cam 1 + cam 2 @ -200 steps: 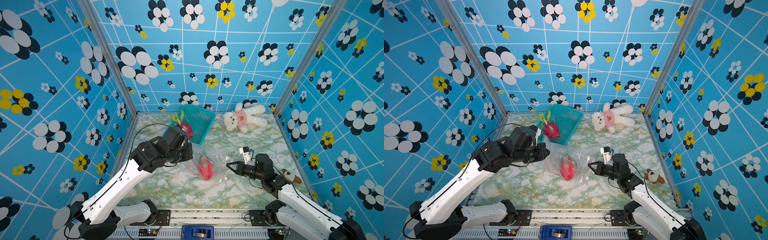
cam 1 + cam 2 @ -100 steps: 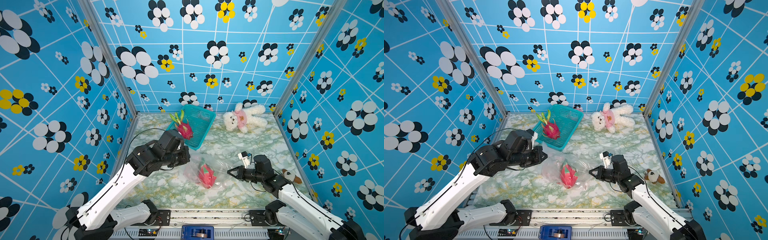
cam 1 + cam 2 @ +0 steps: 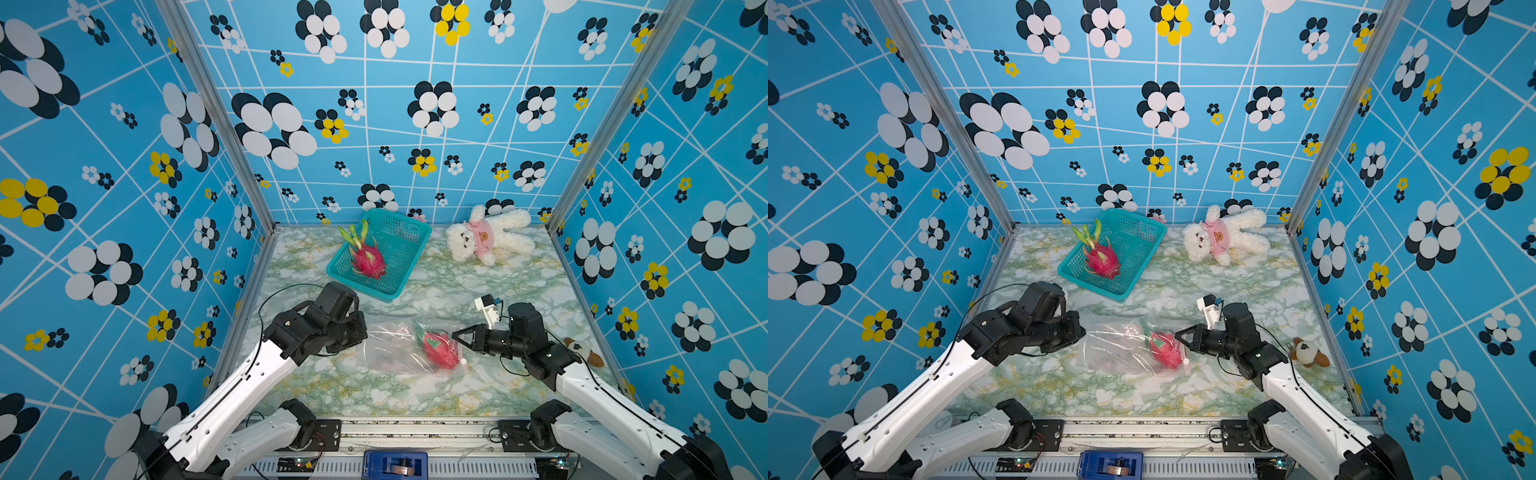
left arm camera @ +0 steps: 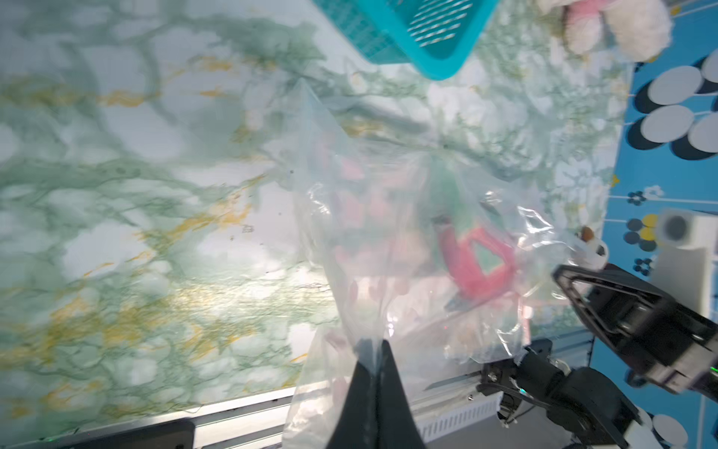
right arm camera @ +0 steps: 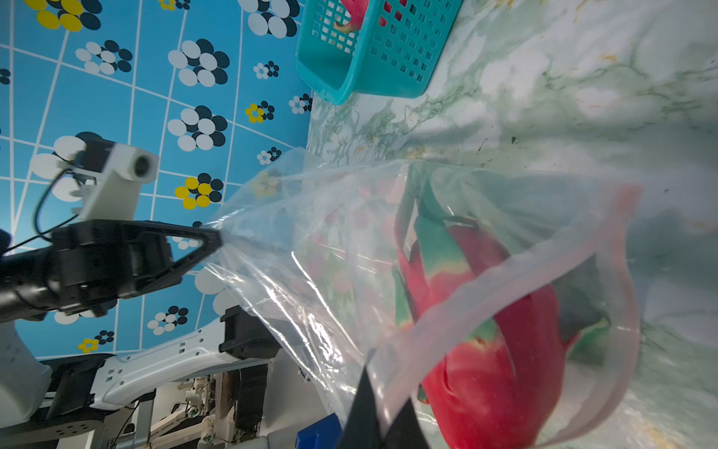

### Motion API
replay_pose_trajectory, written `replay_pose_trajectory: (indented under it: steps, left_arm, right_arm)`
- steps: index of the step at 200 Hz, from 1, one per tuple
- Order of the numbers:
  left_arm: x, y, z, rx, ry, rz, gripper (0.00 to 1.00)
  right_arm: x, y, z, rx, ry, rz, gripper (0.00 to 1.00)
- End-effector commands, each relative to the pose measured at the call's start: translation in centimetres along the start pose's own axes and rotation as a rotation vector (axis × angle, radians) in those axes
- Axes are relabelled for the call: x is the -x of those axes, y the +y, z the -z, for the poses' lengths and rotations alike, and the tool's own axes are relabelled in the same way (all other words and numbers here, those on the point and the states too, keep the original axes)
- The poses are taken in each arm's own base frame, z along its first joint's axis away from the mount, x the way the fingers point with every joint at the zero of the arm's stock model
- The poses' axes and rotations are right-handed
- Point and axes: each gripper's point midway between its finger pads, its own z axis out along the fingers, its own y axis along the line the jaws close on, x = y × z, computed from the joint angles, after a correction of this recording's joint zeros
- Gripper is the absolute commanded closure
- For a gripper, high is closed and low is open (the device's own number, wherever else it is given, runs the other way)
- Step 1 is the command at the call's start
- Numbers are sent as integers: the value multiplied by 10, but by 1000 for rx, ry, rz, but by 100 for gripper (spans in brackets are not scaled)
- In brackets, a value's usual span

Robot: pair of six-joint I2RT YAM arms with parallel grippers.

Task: Open the zip-top bag and take out the dragon fruit
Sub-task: Adjust the zipper food storage bag at the center of the board.

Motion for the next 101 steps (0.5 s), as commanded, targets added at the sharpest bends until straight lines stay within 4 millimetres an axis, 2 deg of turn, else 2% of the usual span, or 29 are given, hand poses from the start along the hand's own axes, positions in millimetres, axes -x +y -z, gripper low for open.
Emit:
replay_pose_trajectory:
  steps: [1, 13, 23, 34, 49, 64, 78, 101]
  left_arm:
    - [-1, 14, -7, -38, -22, 10, 100]
    - [-4, 26, -10, -11, -18, 19, 100]
    - [-6, 33, -11, 0, -16, 26, 100]
    - [-6, 36, -7, 2, -26, 34, 80]
    - [-1, 36, 5, 3, -61, 29, 64]
    - [6, 31, 25, 6, -98, 14, 52]
    - [15, 25, 49, 16, -142, -7, 50]
    - [24, 10, 81, 18, -187, -42, 50]
  right_arm:
    - [-1, 5, -5, 24, 22, -7, 100]
    - [1, 11, -7, 40, 39, 0, 99]
    - [2, 18, -6, 47, 60, 16, 74]
    - [1, 18, -2, 8, 88, 40, 53]
    - [5, 14, 11, -60, 84, 70, 39]
    - [11, 6, 26, -109, 49, 46, 35]
    - [11, -6, 38, -193, 35, 28, 34]
    - [1, -32, 46, -320, 55, -42, 36]
